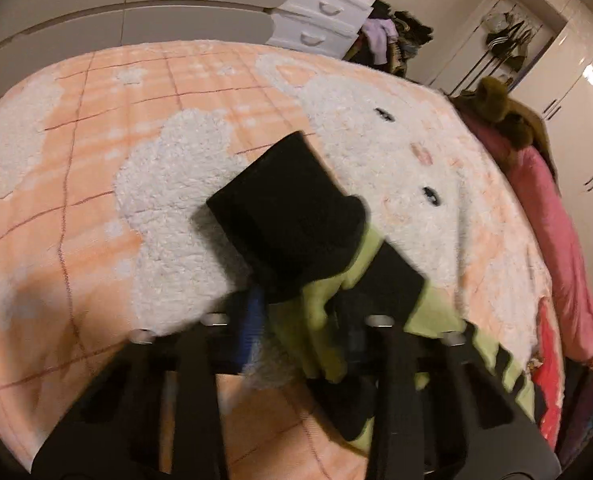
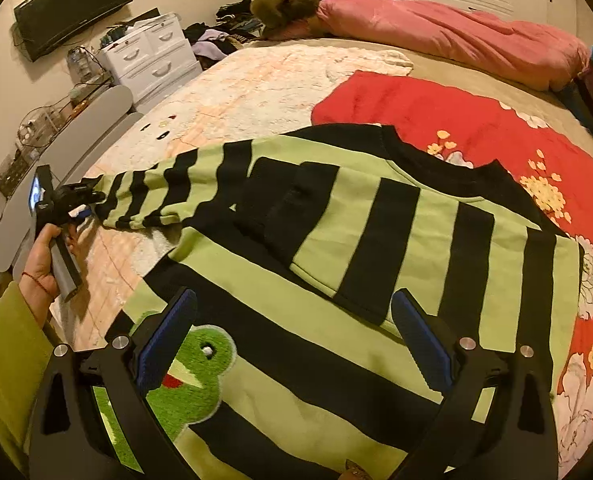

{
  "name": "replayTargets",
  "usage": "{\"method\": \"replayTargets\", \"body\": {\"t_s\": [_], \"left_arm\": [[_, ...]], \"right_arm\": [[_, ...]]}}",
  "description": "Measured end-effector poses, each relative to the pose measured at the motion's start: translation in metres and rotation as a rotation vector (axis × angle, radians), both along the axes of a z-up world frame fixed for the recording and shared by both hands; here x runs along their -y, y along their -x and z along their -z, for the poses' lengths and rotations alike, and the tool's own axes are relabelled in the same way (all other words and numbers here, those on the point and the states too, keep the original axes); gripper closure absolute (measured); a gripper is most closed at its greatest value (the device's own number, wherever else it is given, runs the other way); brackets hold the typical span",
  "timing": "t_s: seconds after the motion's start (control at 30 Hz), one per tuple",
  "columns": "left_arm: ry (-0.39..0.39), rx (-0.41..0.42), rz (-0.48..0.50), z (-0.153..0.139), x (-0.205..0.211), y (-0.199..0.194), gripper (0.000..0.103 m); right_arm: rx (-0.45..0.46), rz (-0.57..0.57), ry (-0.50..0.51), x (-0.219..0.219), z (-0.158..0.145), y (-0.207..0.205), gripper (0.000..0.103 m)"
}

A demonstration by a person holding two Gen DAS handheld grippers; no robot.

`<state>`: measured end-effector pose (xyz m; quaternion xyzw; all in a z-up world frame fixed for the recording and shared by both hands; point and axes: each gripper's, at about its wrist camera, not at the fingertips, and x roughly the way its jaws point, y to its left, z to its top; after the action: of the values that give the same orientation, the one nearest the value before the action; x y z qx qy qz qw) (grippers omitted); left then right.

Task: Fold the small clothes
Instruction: 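Grasp the black cuff of the other sleeve with the left gripper and lift, then carry the sleeve across the shirt body with the left gripper and release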

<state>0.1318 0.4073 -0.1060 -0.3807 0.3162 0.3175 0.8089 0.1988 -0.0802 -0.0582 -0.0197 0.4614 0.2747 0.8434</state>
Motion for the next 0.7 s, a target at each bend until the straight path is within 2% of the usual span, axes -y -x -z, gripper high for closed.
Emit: {"method": "replayTargets", "body": {"t_s": [0.13,0.33,0.57,0.7], "left_arm": [[-0.065,0.025,0.055,-0.022,0.013,-0.002,0.091],[-0.114,0.120,0.156,-0.068,0.048,-0.001,0.091],[-0.169,0.219,0.314,-0.120,0.113,-0.005,0.091],[-0.179,0.270,0.441,-0.142,0.169,-0.013,0.091]], "right_arm": [[-0.012,0.028,-0.010,0.009,0.003,-0.001,0.006],[-0.011,0.082,-0.030,0.031,0.000,-0.002,0.006],[0.005,0.177,-0.053,0.071,-0.008,-0.006,0.006],[-0.005,0.245,-0.093,0.103,-0.010,-0.006,0.006]]}}
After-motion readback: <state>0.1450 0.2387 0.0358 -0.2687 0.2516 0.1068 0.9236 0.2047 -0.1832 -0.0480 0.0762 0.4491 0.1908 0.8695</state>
